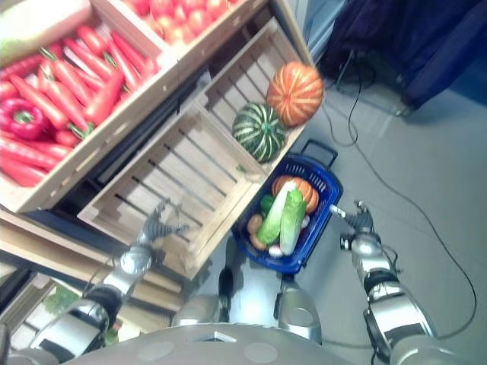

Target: Pick up fruits and vegetables into the basket

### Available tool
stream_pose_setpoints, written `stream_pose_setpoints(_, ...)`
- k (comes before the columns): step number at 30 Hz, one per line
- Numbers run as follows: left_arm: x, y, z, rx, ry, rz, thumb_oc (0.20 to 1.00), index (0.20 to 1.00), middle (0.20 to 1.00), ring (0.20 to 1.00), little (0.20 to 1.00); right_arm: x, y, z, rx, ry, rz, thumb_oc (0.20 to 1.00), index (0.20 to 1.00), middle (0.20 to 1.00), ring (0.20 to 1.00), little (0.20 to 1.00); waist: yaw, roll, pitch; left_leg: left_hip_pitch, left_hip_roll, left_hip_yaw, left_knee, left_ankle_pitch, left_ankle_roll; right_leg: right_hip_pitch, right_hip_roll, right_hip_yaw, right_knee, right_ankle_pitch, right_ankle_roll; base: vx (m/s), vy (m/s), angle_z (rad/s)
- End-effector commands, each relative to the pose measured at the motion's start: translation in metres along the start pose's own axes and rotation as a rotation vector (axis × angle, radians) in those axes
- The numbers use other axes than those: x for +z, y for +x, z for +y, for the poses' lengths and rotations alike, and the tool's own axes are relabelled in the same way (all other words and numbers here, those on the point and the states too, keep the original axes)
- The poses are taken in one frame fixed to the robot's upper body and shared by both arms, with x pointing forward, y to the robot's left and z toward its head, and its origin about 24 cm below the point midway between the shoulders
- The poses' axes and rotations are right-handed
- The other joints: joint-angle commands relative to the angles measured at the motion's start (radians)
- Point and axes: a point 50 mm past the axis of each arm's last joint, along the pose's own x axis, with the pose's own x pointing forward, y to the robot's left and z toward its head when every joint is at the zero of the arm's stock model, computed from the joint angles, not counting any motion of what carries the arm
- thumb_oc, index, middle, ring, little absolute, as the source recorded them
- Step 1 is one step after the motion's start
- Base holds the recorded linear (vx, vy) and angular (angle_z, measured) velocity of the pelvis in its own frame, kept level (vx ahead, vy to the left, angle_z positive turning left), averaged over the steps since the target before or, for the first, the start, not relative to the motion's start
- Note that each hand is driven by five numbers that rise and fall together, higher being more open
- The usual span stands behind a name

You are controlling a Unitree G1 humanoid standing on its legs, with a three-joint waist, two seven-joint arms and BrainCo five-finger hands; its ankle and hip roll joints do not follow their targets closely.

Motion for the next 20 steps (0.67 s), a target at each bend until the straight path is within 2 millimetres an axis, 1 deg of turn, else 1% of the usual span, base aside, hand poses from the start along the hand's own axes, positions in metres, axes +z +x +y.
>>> stream_pose_setpoints(1, -0.018, -0.006, -0.009, -0.094, 0.003, 0.072, 1.000, 1.000, 1.000, 1.000, 1.000, -0.015, -0.004, 0.004, 0.052, -0.035, 0.046, 1.000, 1.000, 1.000, 1.000, 1.000, 0.006, 0.008, -0.038, -0.080, -0.019, -0.026, 0.019, 0.009, -0.003, 0.067, -0.020, -0.014, 0.060, -0.093, 0.073, 0.07, -0.002, -0.01)
stream_pose_setpoints(2, -0.020, -0.007, -0.010, -0.100, 0.001, 0.083, 1.000, 1.000, 1.000, 1.000, 1.000, -0.018, -0.005, 0.005, 0.058, -0.036, 0.057, 1.000, 1.000, 1.000, 1.000, 1.000, 0.006, 0.008, -0.040, -0.077, -0.018, -0.026, 0.019, 0.009, -0.003, 0.069, -0.020, -0.014, 0.061, -0.094, 0.073, 0.08, -0.002, 0.00)
stream_pose_setpoints(3, -0.027, -0.011, -0.013, -0.119, -0.001, 0.116, 1.000, 1.000, 1.000, 1.000, 1.000, -0.027, -0.007, 0.008, 0.076, -0.035, 0.092, 1.000, 1.000, 1.000, 1.000, 1.000, 0.004, 0.007, -0.046, -0.069, -0.016, -0.022, 0.019, 0.005, -0.002, 0.077, -0.019, -0.013, 0.063, -0.099, 0.072, 0.08, 0.000, 0.02)
stream_pose_setpoints(4, -0.038, -0.016, -0.017, -0.142, -0.015, 0.172, 1.000, 1.000, 1.000, 1.000, 1.000, -0.041, -0.012, 0.012, 0.107, -0.028, 0.163, 1.000, 1.000, 1.000, 1.000, 1.000, -0.001, 0.005, -0.054, -0.056, -0.015, -0.019, 0.021, -0.003, -0.001, 0.090, -0.017, -0.010, 0.066, -0.108, 0.069, 0.10, 0.004, 0.03)
stream_pose_setpoints(5, -0.044, -0.020, -0.019, -0.154, -0.032, 0.205, 1.000, 1.000, 1.000, 1.000, 1.000, -0.051, -0.015, 0.015, 0.128, -0.021, 0.208, 1.000, 1.000, 1.000, 1.000, 1.000, -0.003, 0.004, -0.058, -0.048, -0.014, -0.017, 0.023, -0.008, 0.000, 0.098, -0.017, -0.009, 0.067, -0.113, 0.069, 0.08, 0.004, 0.03)
stream_pose_setpoints(6, -0.045, -0.020, -0.019, -0.154, -0.034, 0.208, 1.000, 1.000, 1.000, 1.000, 1.000, -0.052, -0.016, 0.015, 0.130, -0.020, 0.213, 1.000, 1.000, 1.000, 1.000, 1.000, -0.003, 0.004, -0.058, -0.047, -0.014, -0.017, 0.024, -0.009, 0.000, 0.099, -0.017, -0.009, 0.068, -0.114, 0.069, 0.06, 0.008, 0.01)
stream_pose_setpoints(8, -0.057, -0.027, -0.024, -0.176, -0.070, 0.280, 1.000, 1.000, 1.000, 1.000, 1.000, -0.072, -0.024, 0.020, 0.167, -0.020, 0.310, 1.000, 1.000, 1.000, 1.000, 1.000, -0.008, 0.002, -0.066, -0.029, -0.012, -0.012, 0.030, -0.021, 0.002, 0.117, -0.015, -0.006, 0.068, -0.121, 0.066, 0.09, 0.013, -0.03)
stream_pose_setpoints(11, -0.062, -0.031, -0.031, -0.210, -0.082, 0.309, 1.000, 1.000, 1.000, 1.000, 1.000, -0.087, -0.032, 0.024, 0.199, -0.022, 0.396, 1.000, 1.000, 1.000, 1.000, 1.000, -0.010, 0.002, -0.071, -0.013, -0.009, -0.008, 0.029, -0.029, 0.003, 0.133, -0.014, -0.006, 0.064, -0.128, 0.064, 0.08, 0.015, -0.02)
stream_pose_setpoints(14, -0.064, -0.033, -0.034, -0.222, -0.099, 0.326, 1.000, 1.000, 1.000, 1.000, 1.000, -0.097, -0.038, 0.025, 0.227, -0.031, 0.443, 1.000, 1.000, 1.000, 1.000, 1.000, -0.011, 0.003, -0.075, 0.002, -0.007, -0.009, 0.024, -0.035, 0.002, 0.147, -0.014, -0.009, 0.064, -0.136, 0.064, 0.07, 0.013, 0.00)
stream_pose_setpoints(20, -0.066, -0.034, -0.036, -0.231, -0.118, 0.350, 1.000, 1.000, 1.000, 1.000, 1.000, -0.104, -0.042, 0.028, 0.243, -0.055, 0.475, 1.000, 1.000, 1.000, 1.000, 1.000, -0.012, 0.001, -0.077, 0.015, -0.003, -0.007, 0.021, -0.042, 0.003, 0.158, -0.017, -0.016, 0.069, -0.145, 0.065, 0.03, 0.004, 0.00)
